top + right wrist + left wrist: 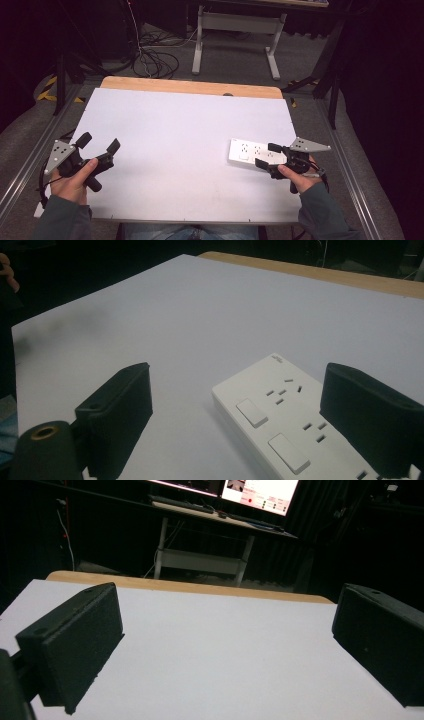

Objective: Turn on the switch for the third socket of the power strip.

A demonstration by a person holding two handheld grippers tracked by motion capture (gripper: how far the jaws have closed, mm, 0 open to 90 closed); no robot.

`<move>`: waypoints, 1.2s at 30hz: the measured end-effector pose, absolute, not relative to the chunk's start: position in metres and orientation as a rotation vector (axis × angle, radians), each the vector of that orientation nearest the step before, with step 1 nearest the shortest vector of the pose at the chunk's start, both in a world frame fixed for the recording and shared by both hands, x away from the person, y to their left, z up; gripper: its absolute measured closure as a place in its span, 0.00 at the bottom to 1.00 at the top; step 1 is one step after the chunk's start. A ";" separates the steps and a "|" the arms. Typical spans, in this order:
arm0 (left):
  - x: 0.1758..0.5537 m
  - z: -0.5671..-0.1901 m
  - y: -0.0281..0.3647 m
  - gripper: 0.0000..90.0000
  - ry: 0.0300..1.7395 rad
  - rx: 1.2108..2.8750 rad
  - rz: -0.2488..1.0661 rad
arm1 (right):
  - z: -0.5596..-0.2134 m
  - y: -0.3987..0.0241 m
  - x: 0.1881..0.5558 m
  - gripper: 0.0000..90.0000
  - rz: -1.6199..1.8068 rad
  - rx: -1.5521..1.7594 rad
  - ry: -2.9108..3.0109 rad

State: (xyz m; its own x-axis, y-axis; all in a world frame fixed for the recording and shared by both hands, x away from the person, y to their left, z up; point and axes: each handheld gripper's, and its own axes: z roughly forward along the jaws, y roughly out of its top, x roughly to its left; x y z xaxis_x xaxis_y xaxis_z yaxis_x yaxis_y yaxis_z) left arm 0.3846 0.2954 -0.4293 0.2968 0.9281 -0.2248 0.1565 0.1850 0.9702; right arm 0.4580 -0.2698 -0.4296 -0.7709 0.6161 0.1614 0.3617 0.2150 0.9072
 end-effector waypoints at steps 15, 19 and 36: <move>0.386 -0.430 0.295 0.00 1.156 1.277 0.756 | -0.429 -0.270 0.457 0.17 1.582 0.920 2.251; 0.386 -0.430 0.295 0.00 1.155 1.280 0.760 | -0.430 -0.270 0.457 0.18 1.586 0.936 2.238; 0.387 -0.430 0.294 0.01 1.150 1.282 0.755 | -0.430 -0.271 0.458 0.46 1.530 0.938 2.230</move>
State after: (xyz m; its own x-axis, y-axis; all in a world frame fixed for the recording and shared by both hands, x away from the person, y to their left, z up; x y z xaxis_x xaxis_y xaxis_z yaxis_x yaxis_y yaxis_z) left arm 0.3873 0.2938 -0.4298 0.3015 0.9266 -0.2248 0.1617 0.1827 0.9698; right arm 0.4578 -0.2714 -0.4305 -0.7506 0.6481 0.1287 0.3532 0.2289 0.9071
